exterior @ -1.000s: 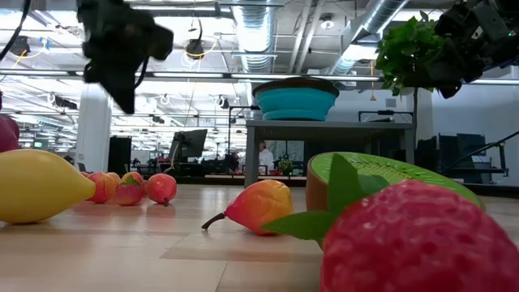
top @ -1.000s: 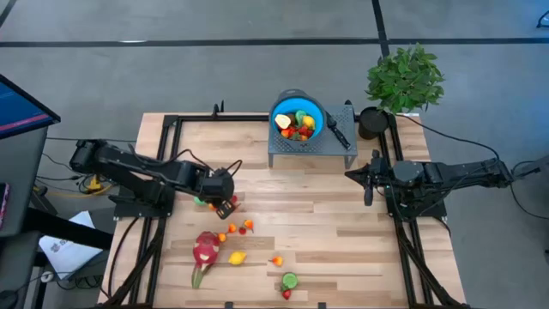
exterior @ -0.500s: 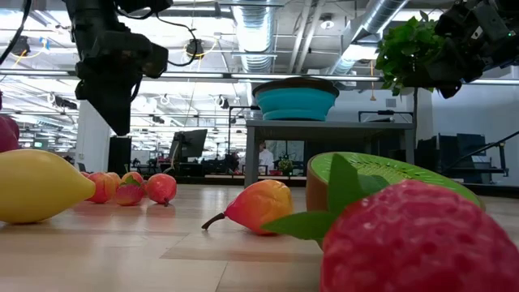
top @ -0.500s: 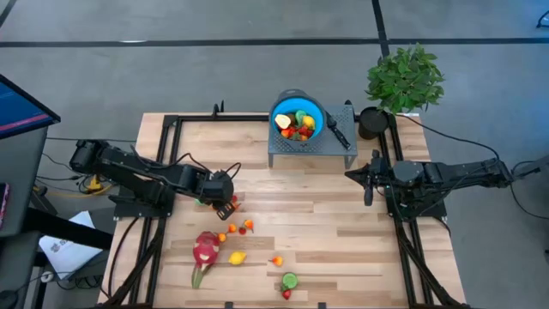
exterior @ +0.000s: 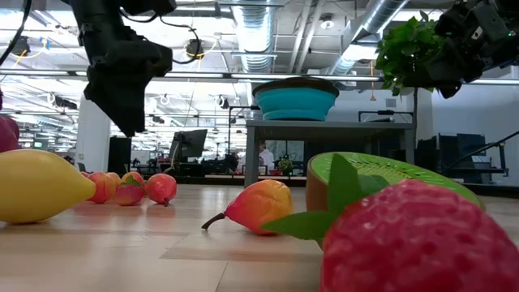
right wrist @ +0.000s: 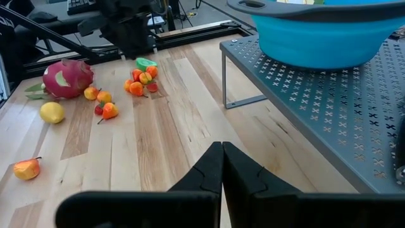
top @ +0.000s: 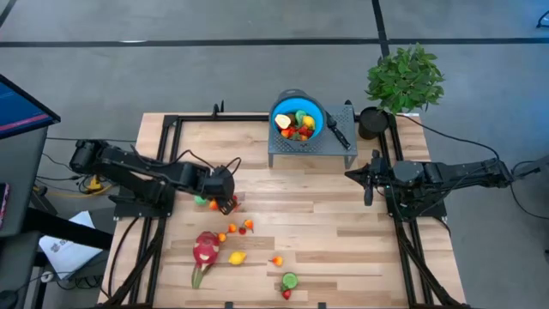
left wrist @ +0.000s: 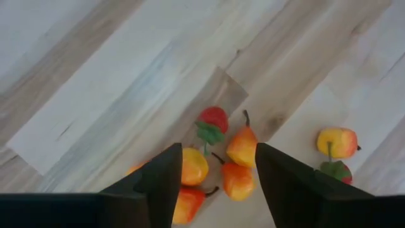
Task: Pick & Place Fruit
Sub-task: Put the top strawberry into the strainer bowl
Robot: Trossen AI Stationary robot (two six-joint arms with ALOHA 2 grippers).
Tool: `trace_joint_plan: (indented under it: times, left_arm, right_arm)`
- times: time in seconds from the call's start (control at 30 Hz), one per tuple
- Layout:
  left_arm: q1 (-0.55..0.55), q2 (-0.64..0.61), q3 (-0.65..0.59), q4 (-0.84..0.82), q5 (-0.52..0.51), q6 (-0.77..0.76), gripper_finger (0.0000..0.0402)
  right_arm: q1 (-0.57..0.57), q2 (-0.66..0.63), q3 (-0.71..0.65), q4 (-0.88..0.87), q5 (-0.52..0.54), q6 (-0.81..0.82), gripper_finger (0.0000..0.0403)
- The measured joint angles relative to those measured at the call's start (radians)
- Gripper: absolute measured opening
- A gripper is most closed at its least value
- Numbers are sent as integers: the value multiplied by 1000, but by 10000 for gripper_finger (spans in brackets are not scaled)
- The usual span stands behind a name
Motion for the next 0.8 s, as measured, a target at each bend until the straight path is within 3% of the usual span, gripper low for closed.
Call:
trace_joint_plan:
  times: [0.2,0.37,0.8]
  left_arm:
    - [29,0,-42,30,49,-1,165]
    - [48,0,-150,174,103,-14,150]
    - [71,0,-239,283,118,-19,150]
  right_arm:
    - [0,0,0,0,0,0,0]
    - [0,0,0,0,0,0,0]
    - [0,0,0,0,0,1,0]
